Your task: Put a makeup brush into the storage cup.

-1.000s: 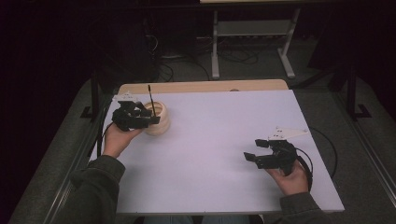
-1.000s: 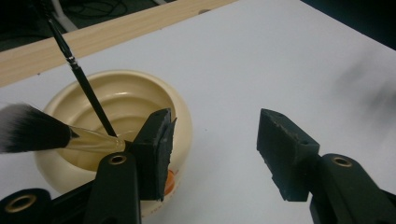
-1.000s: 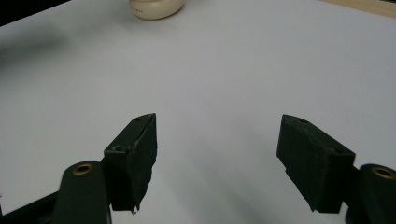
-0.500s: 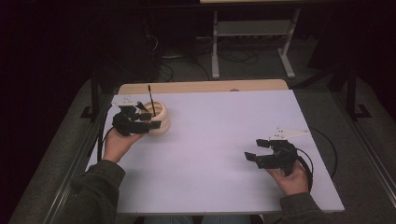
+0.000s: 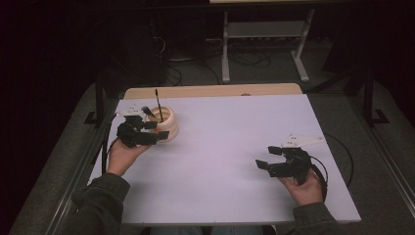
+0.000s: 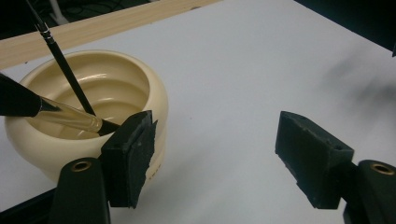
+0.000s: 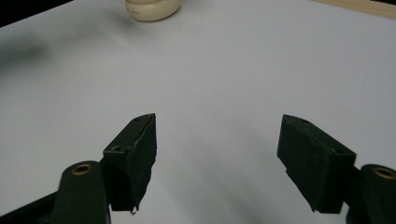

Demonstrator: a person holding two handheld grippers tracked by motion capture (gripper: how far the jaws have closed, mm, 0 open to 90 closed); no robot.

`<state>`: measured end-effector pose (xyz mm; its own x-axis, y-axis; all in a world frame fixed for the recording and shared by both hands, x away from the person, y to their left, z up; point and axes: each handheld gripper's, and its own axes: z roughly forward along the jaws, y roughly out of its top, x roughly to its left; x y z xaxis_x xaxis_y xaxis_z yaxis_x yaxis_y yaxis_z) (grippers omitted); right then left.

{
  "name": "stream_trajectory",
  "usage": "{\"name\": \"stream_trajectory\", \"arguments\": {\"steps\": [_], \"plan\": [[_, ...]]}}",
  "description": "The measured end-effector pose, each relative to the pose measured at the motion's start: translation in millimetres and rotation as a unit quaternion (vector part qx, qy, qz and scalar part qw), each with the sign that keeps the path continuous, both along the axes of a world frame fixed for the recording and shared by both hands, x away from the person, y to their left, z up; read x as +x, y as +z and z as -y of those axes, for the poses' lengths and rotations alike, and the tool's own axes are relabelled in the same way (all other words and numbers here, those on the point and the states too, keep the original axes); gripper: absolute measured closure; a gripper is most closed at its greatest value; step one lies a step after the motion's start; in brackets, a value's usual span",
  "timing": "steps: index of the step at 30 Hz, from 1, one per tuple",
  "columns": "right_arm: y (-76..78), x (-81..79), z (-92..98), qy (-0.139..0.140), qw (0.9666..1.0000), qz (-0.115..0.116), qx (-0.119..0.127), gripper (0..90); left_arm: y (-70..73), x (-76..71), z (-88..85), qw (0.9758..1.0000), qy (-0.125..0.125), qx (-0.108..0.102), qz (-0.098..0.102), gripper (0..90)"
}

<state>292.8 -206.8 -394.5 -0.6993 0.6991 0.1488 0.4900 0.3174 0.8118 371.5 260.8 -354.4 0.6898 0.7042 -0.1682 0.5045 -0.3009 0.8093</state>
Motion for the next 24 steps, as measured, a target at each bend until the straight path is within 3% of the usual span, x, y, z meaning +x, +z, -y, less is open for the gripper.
{"name": "stream_trajectory", "arguments": {"steps": [24], "plan": [[-2.6,0.1,-2.2,0.001,1.0000,0.000,-0.002,27.2,-15.6,-33.5,0.8,0.9999,-0.008,0.000,0.013,25.8]]}}
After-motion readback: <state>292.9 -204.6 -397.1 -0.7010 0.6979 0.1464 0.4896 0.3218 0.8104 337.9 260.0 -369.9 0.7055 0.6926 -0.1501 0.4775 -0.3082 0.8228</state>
